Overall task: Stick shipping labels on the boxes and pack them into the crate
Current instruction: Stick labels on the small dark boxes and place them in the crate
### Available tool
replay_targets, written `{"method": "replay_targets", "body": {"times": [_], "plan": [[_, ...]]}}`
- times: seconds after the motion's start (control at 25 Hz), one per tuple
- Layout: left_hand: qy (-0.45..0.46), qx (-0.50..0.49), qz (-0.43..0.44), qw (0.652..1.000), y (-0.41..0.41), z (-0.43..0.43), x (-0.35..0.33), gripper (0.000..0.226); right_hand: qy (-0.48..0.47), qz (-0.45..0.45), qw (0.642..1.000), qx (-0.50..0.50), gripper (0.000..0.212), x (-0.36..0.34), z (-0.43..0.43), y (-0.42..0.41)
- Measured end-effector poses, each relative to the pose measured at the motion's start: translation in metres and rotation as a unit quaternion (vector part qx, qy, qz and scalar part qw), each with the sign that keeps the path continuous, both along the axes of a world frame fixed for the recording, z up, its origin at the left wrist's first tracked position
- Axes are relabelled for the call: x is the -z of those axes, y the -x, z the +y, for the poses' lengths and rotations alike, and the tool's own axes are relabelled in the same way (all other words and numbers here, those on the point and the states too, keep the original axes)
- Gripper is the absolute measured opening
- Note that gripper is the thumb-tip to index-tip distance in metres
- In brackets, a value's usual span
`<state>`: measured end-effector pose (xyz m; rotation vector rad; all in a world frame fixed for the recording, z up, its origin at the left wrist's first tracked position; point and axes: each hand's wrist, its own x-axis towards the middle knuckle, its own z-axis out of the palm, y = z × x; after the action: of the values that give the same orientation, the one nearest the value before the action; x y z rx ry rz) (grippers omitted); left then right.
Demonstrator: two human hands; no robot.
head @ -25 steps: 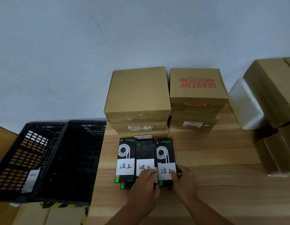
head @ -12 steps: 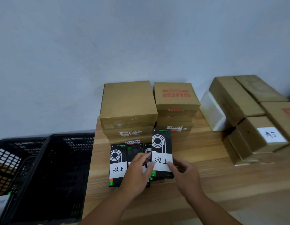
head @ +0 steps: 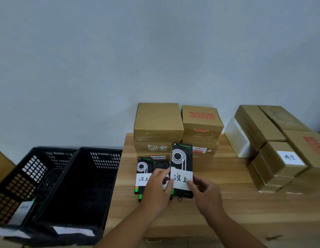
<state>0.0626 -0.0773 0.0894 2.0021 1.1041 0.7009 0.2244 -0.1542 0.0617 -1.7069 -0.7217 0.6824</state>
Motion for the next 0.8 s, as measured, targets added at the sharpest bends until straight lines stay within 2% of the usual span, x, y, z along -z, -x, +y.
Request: {"method": "replay_targets", "body": {"times": [0.2, 0.28, 0.36, 0.48, 0.56, 0.64, 0.72, 0.8], "plan": [[-0.004, 0.016, 0.016, 1.000, 0.010, -0.012, -0.007, 0.045, -0.012, 0.010, 1.000, 0.019, 0.029, -0.012, -0.021, 0.012], [0.014, 0.016, 0.016, 1.000, 0.013, -0.015, -0.011, 0.046, -0.018, -0.027, 0.999, 0.021, 0.032, -0.020, -0.024, 0.019], [0.065, 0.021, -0.013, 0.998, 0.014, -0.020, -0.018, 0.045, -0.038, -0.105, 0.994, 0.019, 0.040, -0.030, -0.026, 0.029], [0.223, 0.047, -0.090, 0.970, 0.011, -0.027, -0.037, 0.050, -0.083, -0.211, 0.973, -0.044, 0.042, -0.044, -0.030, 0.045], [0.298, 0.048, -0.125, 0.945, 0.008, -0.030, -0.046, 0.039, -0.101, -0.244, 0.959, -0.100, 0.044, -0.044, -0.036, 0.053], [0.315, 0.029, -0.145, 0.937, 0.005, -0.032, -0.048, 0.027, -0.106, -0.277, 0.949, -0.109, 0.042, -0.041, -0.042, 0.058], [0.312, 0.021, -0.150, 0.938, 0.005, -0.033, -0.046, 0.025, -0.100, -0.245, 0.962, -0.066, 0.040, -0.040, -0.047, 0.054], [0.326, 0.024, -0.156, 0.932, 0.005, -0.035, -0.046, 0.023, -0.078, -0.120, 0.989, -0.039, 0.041, -0.045, -0.049, 0.048]]}}
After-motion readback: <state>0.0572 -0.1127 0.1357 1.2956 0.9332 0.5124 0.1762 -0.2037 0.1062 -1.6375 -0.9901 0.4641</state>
